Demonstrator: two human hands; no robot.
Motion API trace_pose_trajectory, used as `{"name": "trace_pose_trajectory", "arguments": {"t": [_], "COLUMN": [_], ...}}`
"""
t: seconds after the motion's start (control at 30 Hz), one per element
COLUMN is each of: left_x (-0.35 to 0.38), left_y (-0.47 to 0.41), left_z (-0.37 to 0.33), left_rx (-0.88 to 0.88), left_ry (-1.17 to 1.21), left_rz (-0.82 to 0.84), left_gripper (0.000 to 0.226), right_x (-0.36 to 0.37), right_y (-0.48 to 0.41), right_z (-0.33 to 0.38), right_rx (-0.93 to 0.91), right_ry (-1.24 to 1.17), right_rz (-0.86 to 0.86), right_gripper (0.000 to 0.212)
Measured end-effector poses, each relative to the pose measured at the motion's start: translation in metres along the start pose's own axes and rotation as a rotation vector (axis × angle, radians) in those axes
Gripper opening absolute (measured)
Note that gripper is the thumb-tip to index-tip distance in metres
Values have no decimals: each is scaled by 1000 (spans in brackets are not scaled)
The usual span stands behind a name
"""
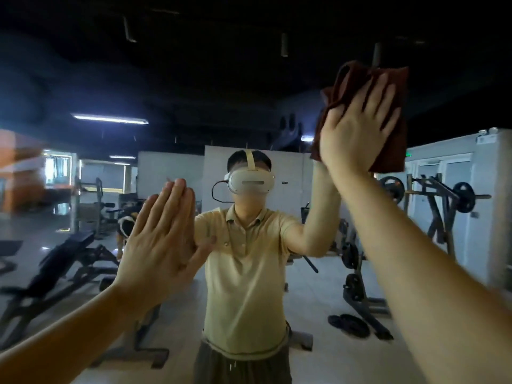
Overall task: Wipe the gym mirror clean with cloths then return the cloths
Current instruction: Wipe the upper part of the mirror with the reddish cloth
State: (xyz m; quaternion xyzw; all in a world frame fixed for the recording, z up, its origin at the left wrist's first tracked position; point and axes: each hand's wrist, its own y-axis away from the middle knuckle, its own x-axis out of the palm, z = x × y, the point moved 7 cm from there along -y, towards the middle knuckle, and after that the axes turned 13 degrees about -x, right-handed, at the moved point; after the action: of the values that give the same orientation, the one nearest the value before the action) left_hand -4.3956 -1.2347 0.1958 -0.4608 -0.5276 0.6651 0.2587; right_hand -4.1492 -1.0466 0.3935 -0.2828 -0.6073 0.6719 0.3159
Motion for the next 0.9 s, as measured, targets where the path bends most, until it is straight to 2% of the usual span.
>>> {"name": "trace_pose_trajectory", "arguments": {"t": [0.03,0.1,0.2,0.27,0.3,0.33,0.37,0.5,0.57,0.6,0.63,0.7,0.8,0.87,0.9], "left_x": [-7,-26,-45,-45,-41,-35,-29,-14,-12,-13,-15,-21,-26,-25,-24], "left_y": [-3,-19,-58,-85,-97,-106,-115,-129,-127,-126,-125,-125,-127,-126,-127], "left_z": [1,2,5,3,0,-4,-5,2,3,3,5,11,20,23,23], "left_rx": [13,37,-25,-59,-25,25,63,71,77,74,56,-10,-93,-130,-140], "left_ry": [7,45,123,130,91,43,2,-97,-86,-58,-13,90,173,183,171], "left_rz": [-29,-130,-266,-228,-202,-179,-160,-194,-229,-249,-269,-309,-318,-291,-279], "left_gripper": [88,77,70,76,79,81,84,92,91,90,89,86,81,79,79], "right_x": [0,6,13,13,13,13,12,-4,-3,-1,0,5,19,24,23], "right_y": [6,41,124,140,126,101,69,-37,-40,-34,-26,-3,42,57,52], "right_z": [19,77,158,152,132,105,73,-58,-50,-28,2,76,169,171,152], "right_rx": [17,-144,-687,-988,-1051,-1024,-919,-185,34,76,62,-99,-537,-847,-916], "right_ry": [-23,-79,-162,-152,-118,-84,-38,64,25,17,8,-56,-168,-165,-144], "right_rz": [-24,-23,155,231,226,222,195,52,-7,-40,-76,-115,21,121,118], "right_gripper": [70,67,64,64,66,67,69,75,75,74,73,69,65,66,67]}}
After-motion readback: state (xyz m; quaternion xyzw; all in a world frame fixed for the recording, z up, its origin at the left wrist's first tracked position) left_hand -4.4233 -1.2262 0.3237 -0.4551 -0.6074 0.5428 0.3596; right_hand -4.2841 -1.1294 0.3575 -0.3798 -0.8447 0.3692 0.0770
